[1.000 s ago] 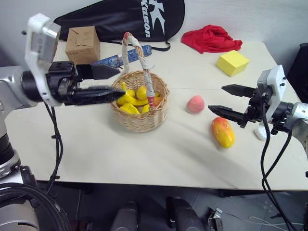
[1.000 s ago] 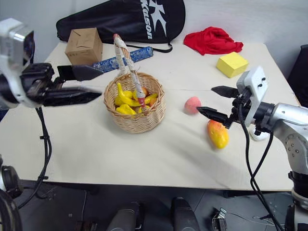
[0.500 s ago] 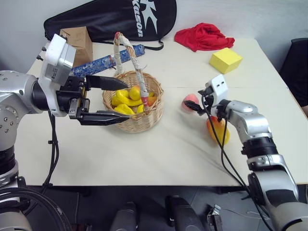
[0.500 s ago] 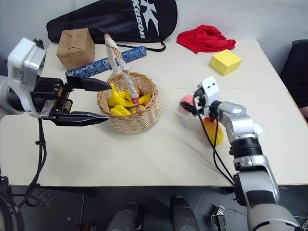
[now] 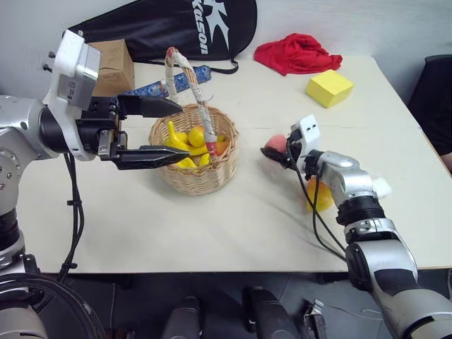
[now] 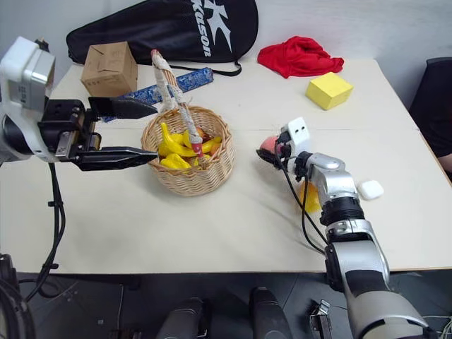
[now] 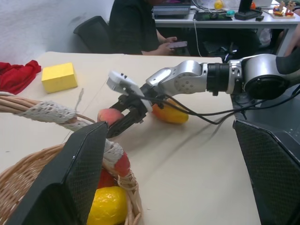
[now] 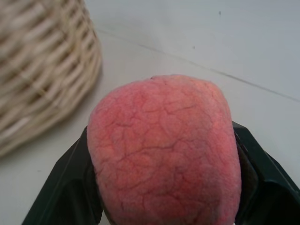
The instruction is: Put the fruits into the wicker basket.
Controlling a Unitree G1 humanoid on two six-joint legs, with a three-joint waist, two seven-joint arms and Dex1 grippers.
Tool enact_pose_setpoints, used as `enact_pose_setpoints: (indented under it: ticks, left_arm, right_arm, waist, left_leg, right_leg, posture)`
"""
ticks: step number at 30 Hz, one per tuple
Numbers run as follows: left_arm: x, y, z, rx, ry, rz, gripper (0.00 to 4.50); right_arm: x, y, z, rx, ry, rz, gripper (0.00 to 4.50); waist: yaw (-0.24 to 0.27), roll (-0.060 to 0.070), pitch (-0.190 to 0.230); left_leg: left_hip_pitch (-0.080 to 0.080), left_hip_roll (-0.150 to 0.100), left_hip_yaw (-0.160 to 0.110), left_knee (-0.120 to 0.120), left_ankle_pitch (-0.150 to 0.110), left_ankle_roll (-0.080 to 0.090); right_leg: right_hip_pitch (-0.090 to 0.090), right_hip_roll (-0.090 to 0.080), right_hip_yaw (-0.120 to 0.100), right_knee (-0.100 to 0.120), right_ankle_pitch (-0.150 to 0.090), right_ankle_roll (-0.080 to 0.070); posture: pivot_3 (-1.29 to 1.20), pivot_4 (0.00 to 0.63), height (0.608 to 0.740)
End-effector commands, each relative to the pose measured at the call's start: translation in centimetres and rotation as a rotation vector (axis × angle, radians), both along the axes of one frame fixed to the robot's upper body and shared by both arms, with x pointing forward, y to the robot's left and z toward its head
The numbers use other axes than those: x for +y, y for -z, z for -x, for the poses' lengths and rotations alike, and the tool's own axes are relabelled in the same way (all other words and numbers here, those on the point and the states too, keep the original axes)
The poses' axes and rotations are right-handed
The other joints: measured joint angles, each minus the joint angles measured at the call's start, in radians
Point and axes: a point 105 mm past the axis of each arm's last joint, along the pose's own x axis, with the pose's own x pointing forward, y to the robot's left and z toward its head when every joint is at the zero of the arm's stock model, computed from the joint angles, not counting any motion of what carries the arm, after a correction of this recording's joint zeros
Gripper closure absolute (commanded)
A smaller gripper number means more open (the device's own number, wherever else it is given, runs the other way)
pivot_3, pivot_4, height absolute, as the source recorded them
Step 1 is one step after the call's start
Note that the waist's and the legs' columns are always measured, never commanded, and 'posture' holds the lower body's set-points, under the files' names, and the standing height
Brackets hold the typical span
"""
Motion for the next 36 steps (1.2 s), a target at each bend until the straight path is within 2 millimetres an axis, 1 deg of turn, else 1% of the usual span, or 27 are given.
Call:
enact_pose_setpoints:
  ticks: [1, 2, 3, 5, 6, 8, 10, 12, 14, 16, 18, 19, 20, 23, 24, 25, 26, 27, 29, 30, 31, 34, 36]
  left_arm:
    - [1.5, -1.4, 0.7, -0.045, -0.056, 0.022, 0.00]
    - [1.8, -1.5, 0.8, -0.046, -0.071, 0.025, 0.00]
    - [2.3, -1.6, 0.6, -0.050, -0.100, 0.025, 0.00]
    - [2.8, -1.6, 0.5, -0.055, -0.132, 0.024, 0.00]
    - [3.0, -1.6, 0.4, -0.058, -0.147, 0.022, 0.00]
    - [3.2, -1.6, 0.5, -0.063, -0.161, 0.022, 0.00]
    - [3.2, -1.6, 0.6, -0.066, -0.165, 0.024, 0.00]
    - [3.1, -1.7, 0.8, -0.072, -0.168, 0.027, 0.00]
    - [3.1, -1.7, 0.9, -0.076, -0.176, 0.026, 0.00]
    - [3.1, -1.6, 0.9, -0.076, -0.182, 0.028, 0.00]
    - [3.1, -1.5, 0.9, -0.075, -0.184, 0.030, 0.00]
    - [3.1, -1.5, 0.9, -0.073, -0.182, 0.031, 0.00]
    - [3.0, -1.4, 0.9, -0.070, -0.179, 0.032, 0.00]
    - [2.8, -1.2, 0.9, -0.059, -0.164, 0.034, 0.00]
    - [2.6, -1.1, 0.9, -0.054, -0.156, 0.034, 0.00]
    - [2.5, -1.0, 0.8, -0.051, -0.151, 0.034, 0.00]
    - [2.4, -0.9, 0.7, -0.047, -0.140, 0.037, 0.00]
    - [2.1, -0.8, 0.5, -0.042, -0.124, 0.042, 0.00]
    - [1.5, -0.6, 0.1, -0.032, -0.091, 0.047, 0.00]
    - [1.3, -0.5, 0.1, -0.028, -0.077, 0.047, 0.00]
    - [1.1, -0.4, 0.0, -0.023, -0.063, 0.047, 0.00]
    - [0.6, 0.0, -0.2, -0.012, -0.028, 0.044, 0.00]
    - [0.2, 0.2, -0.3, -0.003, -0.004, 0.045, 0.00]
  right_arm:
    - [2.5, -5.4, 0.4, -0.111, -0.105, -0.099, 1.85]
    - [3.3, -6.3, 0.4, -0.121, -0.125, -0.112, 1.85]
    - [4.6, -7.2, 0.4, -0.133, -0.161, -0.110, 1.85]
    - [6.3, -8.0, 0.5, -0.141, -0.209, -0.095, 1.85]
    - [7.8, -8.3, 0.6, -0.146, -0.250, -0.073, 1.85]
    - [10.0, -8.6, 0.7, -0.148, -0.309, -0.036, 1.85]
    - [11.0, -8.7, 0.8, -0.149, -0.339, -0.020, 1.85]
    - [12.6, -8.4, 1.1, -0.139, -0.399, 0.028, 1.85]
    - [13.3, -8.1, 1.4, -0.123, -0.438, 0.053, 1.85]
    - [13.4, -7.8, 1.4, -0.114, -0.448, 0.064, 1.12]
    - [12.9, -7.9, 1.3, -0.123, -0.436, 0.070, 0.52]
    - [12.3, -8.3, 1.2, -0.137, -0.424, 0.064, 0.15]
    - [11.4, -8.9, 1.1, -0.150, -0.407, 0.044, 0.07]
    - [9.3, -10.2, 1.2, -0.166, -0.377, -0.001, 0.07]
    - [8.1, -10.7, 1.5, -0.179, -0.364, -0.011, 0.07]
    - [7.2, -11.1, 1.8, -0.188, -0.355, -0.015, 0.07]
    - [5.6, -11.6, 2.5, -0.189, -0.339, -0.035, 0.07]
    - [3.3, -11.9, 3.4, -0.192, -0.304, -0.038, 0.07]
    - [-1.0, -10.9, 5.1, -0.177, -0.203, 0.024, 0.07]
    - [-2.3, -10.3, 5.7, -0.161, -0.164, 0.050, 0.07]
    - [-3.3, -9.7, 6.3, -0.138, -0.130, 0.070, 0.07]
    - [-6.4, -7.9, 8.3, -0.069, -0.038, 0.137, 0.07]
    - [-8.2, -6.1, 10.1, -0.044, -0.012, 0.265, 0.07]
  waist:
    - [-0.010, 0.000, 0.000]
    - [-0.015, 0.000, 0.000]
    - [-0.018, 0.001, 0.000]
    - [-0.026, 0.001, 0.000]
    - [-0.029, 0.001, 0.000]
    - [-0.031, 0.001, 0.000]
    - [-0.034, 0.001, 0.000]
    - [-0.030, 0.001, 0.000]
    - [-0.030, 0.001, 0.000]
    - [-0.031, 0.001, 0.000]
    - [-0.031, 0.001, 0.000]
    - [-0.032, 0.001, 0.000]
    - [-0.032, 0.001, 0.000]
    - [-0.028, 0.001, 0.000]
    - [-0.028, 0.001, 0.000]
    - [-0.025, 0.001, 0.000]
    - [-0.021, 0.001, 0.000]
    - [-0.012, 0.001, 0.000]
    - [0.002, 0.001, 0.000]
    - [0.017, 0.001, 0.000]
    - [0.022, 0.001, 0.000]
    - [0.015, 0.001, 0.000]
    - [0.017, 0.001, 0.001]
  left_leg:
    - [0.000, 0.000, 0.000, 0.000, 0.000, 0.000]
    - [0.000, 0.000, 0.000, 0.000, 0.000, 0.000]
    - [0.001, 0.000, 0.001, 0.000, 0.000, 0.000]
    - [0.001, 0.000, 0.003, 0.000, 0.000, 0.000]
    - [0.001, 0.000, 0.002, -0.001, 0.000, 0.000]
    - [0.001, 0.001, 0.002, -0.001, 0.000, 0.000]
    - [0.001, 0.000, 0.001, -0.001, 0.000, 0.000]
    - [0.000, 0.000, 0.001, -0.001, 0.000, -0.001]
    - [-0.001, -0.001, 0.001, 0.000, 0.000, 0.000]
    - [-0.001, -0.001, 0.001, 0.000, 0.000, 0.000]
    - [-0.001, -0.001, 0.001, 0.000, 0.000, 0.000]
    - [-0.001, -0.001, 0.001, 0.000, 0.000, -0.001]
    - [-0.001, -0.001, 0.001, 0.000, 0.000, -0.001]
    - [-0.002, -0.001, 0.000, 0.000, 0.000, -0.001]
    - [-0.002, -0.001, 0.000, 0.000, 0.000, -0.001]
    - [-0.002, -0.001, 0.000, 0.000, 0.000, -0.001]
    - [-0.003, -0.001, 0.000, 0.000, 0.000, -0.001]
    - [-0.003, -0.001, 0.000, 0.000, -0.001, -0.001]
    - [-0.004, -0.001, -0.002, 0.001, -0.001, -0.001]
    - [-0.005, -0.001, -0.003, 0.001, -0.001, -0.001]
    - [-0.006, -0.001, -0.003, 0.001, -0.001, 0.000]
    - [-0.007, -0.001, -0.001, 0.003, -0.002, 0.002]
    - [-0.005, -0.001, 0.002, 0.003, -0.004, 0.006]
  right_leg:
    - [0.000, 0.000, 0.000, 0.000, 0.000, 0.000]
    - [0.000, 0.000, 0.000, 0.000, 0.000, 0.000]
    - [-0.001, 0.000, -0.001, 0.001, 0.000, 0.000]
    - [-0.003, 0.000, 0.000, 0.004, 0.000, 0.000]
    - [-0.003, 0.000, 0.000, 0.005, 0.000, 0.000]
    - [-0.003, 0.000, -0.001, 0.005, 0.000, -0.001]
    - [-0.003, -0.001, 0.000, 0.005, -0.001, -0.001]
    - [-0.003, -0.003, -0.001, 0.005, -0.001, -0.001]
    - [-0.003, -0.004, -0.001, 0.004, -0.001, -0.001]
    - [-0.004, -0.004, -0.002, 0.004, -0.001, -0.001]
    - [-0.004, -0.004, -0.002, 0.004, -0.001, -0.001]
    - [-0.004, -0.004, -0.003, 0.004, -0.001, -0.001]
    - [-0.004, -0.004, -0.003, 0.004, -0.001, -0.001]
    - [-0.004, -0.004, -0.003, 0.004, -0.001, -0.001]
    - [-0.004, -0.005, -0.003, 0.004, -0.001, -0.001]
    - [-0.004, -0.005, -0.004, 0.004, -0.001, -0.001]
    - [-0.004, -0.005, -0.004, 0.003, -0.001, -0.001]
    - [-0.004, -0.005, -0.004, 0.003, -0.001, -0.001]
    - [-0.004, -0.005, -0.005, 0.002, -0.001, -0.001]
    - [-0.004, -0.005, -0.006, 0.001, -0.001, -0.001]
    - [-0.004, -0.005, -0.007, 0.000, -0.001, -0.001]
    - [-0.004, -0.004, -0.006, -0.001, 0.000, 0.000]
    - [-0.004, -0.003, -0.005, 0.000, 0.001, 0.001]
  posture:
    - [0.00, 0.150, 0.740]
    - [0.00, 0.150, 0.740]
    - [0.00, 0.150, 0.740]
    - [0.00, 0.150, 0.740]
    - [0.00, 0.150, 0.740]
    - [0.00, 0.150, 0.740]
    - [0.00, 0.150, 0.740]
    - [0.00, 0.150, 0.740]
    - [0.00, 0.150, 0.740]
    - [0.00, 0.150, 0.740]
    - [0.00, 0.150, 0.740]
    - [0.00, 0.150, 0.740]
    - [0.00, 0.150, 0.740]
    - [0.00, 0.150, 0.740]
    - [0.00, 0.150, 0.740]
    - [0.00, 0.150, 0.740]
    - [0.00, 0.150, 0.740]
    - [0.00, 0.150, 0.740]
    - [0.00, 0.150, 0.740]
    - [0.00, 0.150, 0.740]
    - [0.00, 0.150, 0.740]
    - [0.00, 0.150, 0.740]
    - [0.00, 0.150, 0.740]
